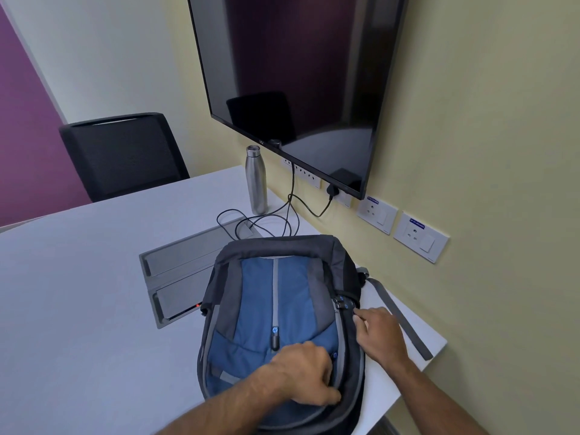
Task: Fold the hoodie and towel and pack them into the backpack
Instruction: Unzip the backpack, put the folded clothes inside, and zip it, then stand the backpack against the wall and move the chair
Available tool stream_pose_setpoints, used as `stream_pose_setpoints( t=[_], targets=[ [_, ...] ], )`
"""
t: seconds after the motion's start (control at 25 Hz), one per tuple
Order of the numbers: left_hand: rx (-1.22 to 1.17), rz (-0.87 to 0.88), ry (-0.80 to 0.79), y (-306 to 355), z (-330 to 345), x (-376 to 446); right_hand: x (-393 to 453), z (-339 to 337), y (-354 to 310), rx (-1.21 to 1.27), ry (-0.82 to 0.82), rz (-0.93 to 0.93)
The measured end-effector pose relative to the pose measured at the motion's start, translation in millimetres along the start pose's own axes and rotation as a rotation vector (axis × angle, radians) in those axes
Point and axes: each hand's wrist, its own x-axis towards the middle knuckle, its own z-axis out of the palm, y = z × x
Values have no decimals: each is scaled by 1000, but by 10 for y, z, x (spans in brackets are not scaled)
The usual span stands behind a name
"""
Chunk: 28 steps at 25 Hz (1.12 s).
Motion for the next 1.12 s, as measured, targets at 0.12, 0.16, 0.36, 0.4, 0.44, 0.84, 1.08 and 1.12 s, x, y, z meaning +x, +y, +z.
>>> stream_pose_setpoints(
  t=[0.12, 0.16, 0.36, 0.4, 0.44, 0.84, 1.08, 1.12],
  targets=[
    [-169, -29, 279, -413, 182, -62, -201, 16, 47, 122, -86, 43],
    [-198, -31, 446, -605, 257, -95, -270, 5, 89, 113, -108, 11],
    [-273, -359, 948, -1526, 714, -440, -626, 60, 275, -123, -197, -327],
    [-426, -499, 920, -1599, 783, -518, -691, 90, 256, -129, -226, -321],
    [-656, -593, 873, -1621, 821, -591, -734, 122, 238, -127, -234, -313],
    [-1305, -374, 660, -1557, 652, -765, -763, 11, -36, -14, 64, -383],
    [-1411, -105, 716, -1712, -129, -979, -784, -351, -651, 469, 243, -120],
    [-1363, -63, 718, -1746, -259, -978, -766, -449, -741, 518, 257, -74]
  ],
)
